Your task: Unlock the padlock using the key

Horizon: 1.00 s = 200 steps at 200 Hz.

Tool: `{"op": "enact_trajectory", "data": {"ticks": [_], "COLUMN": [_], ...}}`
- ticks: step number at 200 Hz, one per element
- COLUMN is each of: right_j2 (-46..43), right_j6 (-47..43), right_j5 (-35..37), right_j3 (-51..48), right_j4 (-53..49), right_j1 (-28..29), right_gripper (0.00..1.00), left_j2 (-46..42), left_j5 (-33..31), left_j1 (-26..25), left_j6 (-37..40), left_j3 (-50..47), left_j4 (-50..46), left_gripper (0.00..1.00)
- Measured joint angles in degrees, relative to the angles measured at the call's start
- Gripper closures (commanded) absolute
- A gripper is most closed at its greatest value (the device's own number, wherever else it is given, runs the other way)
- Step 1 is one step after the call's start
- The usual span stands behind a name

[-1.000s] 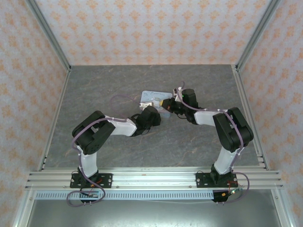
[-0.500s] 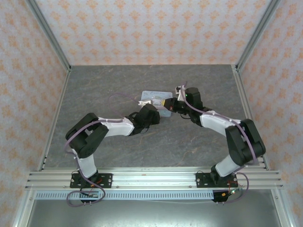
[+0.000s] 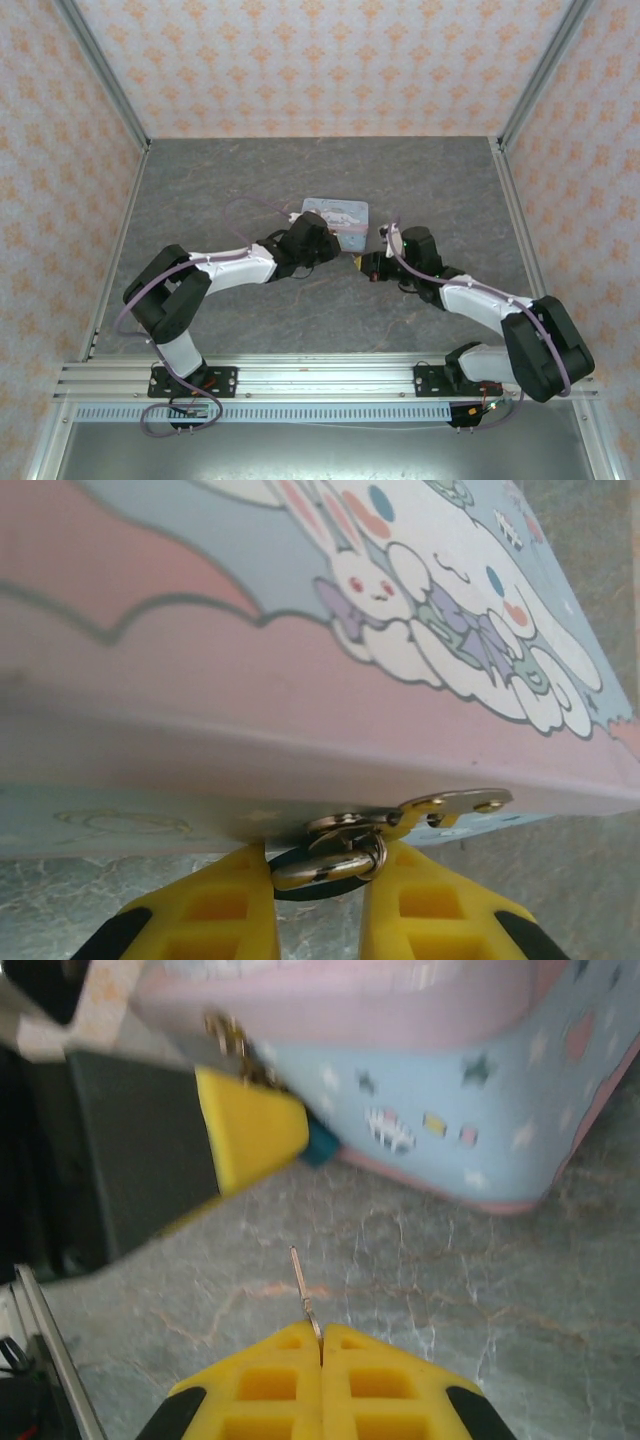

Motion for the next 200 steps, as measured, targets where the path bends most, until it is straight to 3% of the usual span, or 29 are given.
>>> {"op": "enact_trajectory", "data": {"ticks": [77, 200], "right_j2": [4.6, 9.6], "right_j6": [-2.0, -3.6], "right_j5": [2.7, 3.4], "right_j3": [-3.4, -1.2], "right_j4": [9.3, 14.8], "right_j1": [2.2, 2.2], "right_gripper": [1.00, 1.00], "left_j2": [-1.2, -2.6], "left_j5": [4.2, 6.6], "left_j1": [0.9, 0.9], "left_j6": [-8.4, -13.2], "left_j3": [0.0, 0.0], "left_j4": [-0.2, 0.1], "left_gripper": [0.92, 0.92]}}
